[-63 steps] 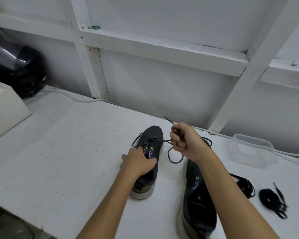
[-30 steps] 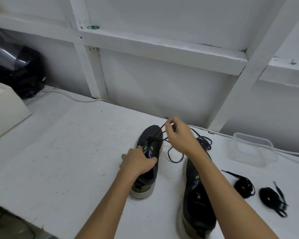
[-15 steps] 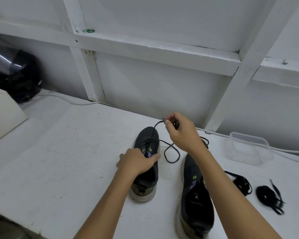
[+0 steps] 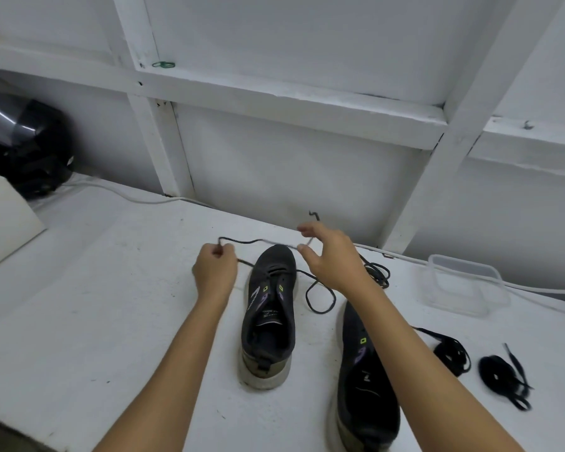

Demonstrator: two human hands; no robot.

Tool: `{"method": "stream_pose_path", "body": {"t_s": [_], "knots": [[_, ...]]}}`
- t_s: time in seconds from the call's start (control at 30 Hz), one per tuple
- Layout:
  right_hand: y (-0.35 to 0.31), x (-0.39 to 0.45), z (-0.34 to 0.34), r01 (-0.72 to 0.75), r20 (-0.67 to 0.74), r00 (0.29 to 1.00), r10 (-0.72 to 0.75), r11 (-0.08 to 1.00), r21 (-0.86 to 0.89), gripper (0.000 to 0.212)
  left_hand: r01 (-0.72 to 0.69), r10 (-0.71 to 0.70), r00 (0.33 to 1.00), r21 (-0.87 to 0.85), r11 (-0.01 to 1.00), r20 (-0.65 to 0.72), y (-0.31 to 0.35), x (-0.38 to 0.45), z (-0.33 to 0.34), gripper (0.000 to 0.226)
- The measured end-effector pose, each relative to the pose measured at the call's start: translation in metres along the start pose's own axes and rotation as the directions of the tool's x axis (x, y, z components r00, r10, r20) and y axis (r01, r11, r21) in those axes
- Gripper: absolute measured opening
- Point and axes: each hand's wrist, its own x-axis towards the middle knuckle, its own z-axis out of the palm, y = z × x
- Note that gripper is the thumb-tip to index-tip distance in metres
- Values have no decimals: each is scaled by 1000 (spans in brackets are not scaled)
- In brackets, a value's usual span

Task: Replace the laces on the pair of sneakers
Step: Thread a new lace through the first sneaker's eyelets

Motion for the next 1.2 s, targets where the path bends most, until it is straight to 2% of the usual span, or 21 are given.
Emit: {"method": "stream_pose_path", "body": {"t_s": [0.1, 0.23, 0.33, 0.4, 0.47, 0.53, 0.6, 0.67, 0.73, 0.77, 0.83, 0.93, 1.0, 1.1, 1.2], "knots": [[15, -2, 5, -85, 66, 993, 95, 987, -139, 33, 75, -68, 995, 94, 993, -78, -22, 13, -17, 21], [27, -5, 16, -155, 248, 948, 200, 970, -189, 32, 97, -91, 995, 312, 945, -33, -39, 12, -23, 36], [28, -4, 24, -140, 323, 919, 227, 952, -271, 35, -13, 18, 1000, 429, 903, -6, -42, 7, -17, 42], [28, -3, 27, -125, 326, 918, 226, 944, -304, 25, -190, 188, 981, 425, 885, 48, -37, 1, -11, 30], [26, -3, 25, -124, 298, 933, 203, 957, -263, 16, -394, 366, 919, 361, 846, 146, -27, -6, -6, 18], [21, -1, 19, -152, 245, 953, 179, 980, -124, 10, -542, 474, 834, 260, 799, 282, -14, -12, 0, 18], [14, 0, 9, -151, 205, 967, 153, 988, -29, 7, -635, 518, 735, 176, 753, 437, -1, -17, 5, 29], [7, 0, -2, -121, 224, 967, 124, 992, -24, 11, -708, 522, 639, 165, 687, 565, 9, -21, 11, 38], [2, -1, -12, -111, 275, 955, 114, 993, -25, 14, -750, 514, 584, 175, 638, 628, 16, -23, 16, 27], [0, -3, -18, -119, 295, 948, 119, 993, -19, 16, -741, 508, 593, 177, 647, 625, 17, -23, 19, 16], [0, -5, -31, -152, 310, 938, 153, 988, -28, 21, -655, 481, 680, 164, 738, 553, 17, -22, 20, 6], [7, -9, -53, -203, 327, 922, 209, 978, -52, 28, -491, 388, 830, 197, 849, 400, 12, -16, 17, 8], [12, -11, -61, -243, 347, 910, 226, 970, 5, 31, -419, 332, 888, 261, 870, 318, 8, -14, 13, 9], [8, -13, -58, -340, 363, 900, 240, 909, 242, 32, -441, 380, 891, 273, 855, 246, 10, -24, 13, 11], [-2, -13, -53, -346, 344, 909, 234, 883, 316, 34, -460, 386, 851, 151, 875, 356, 23, -43, 19, 13]]}}
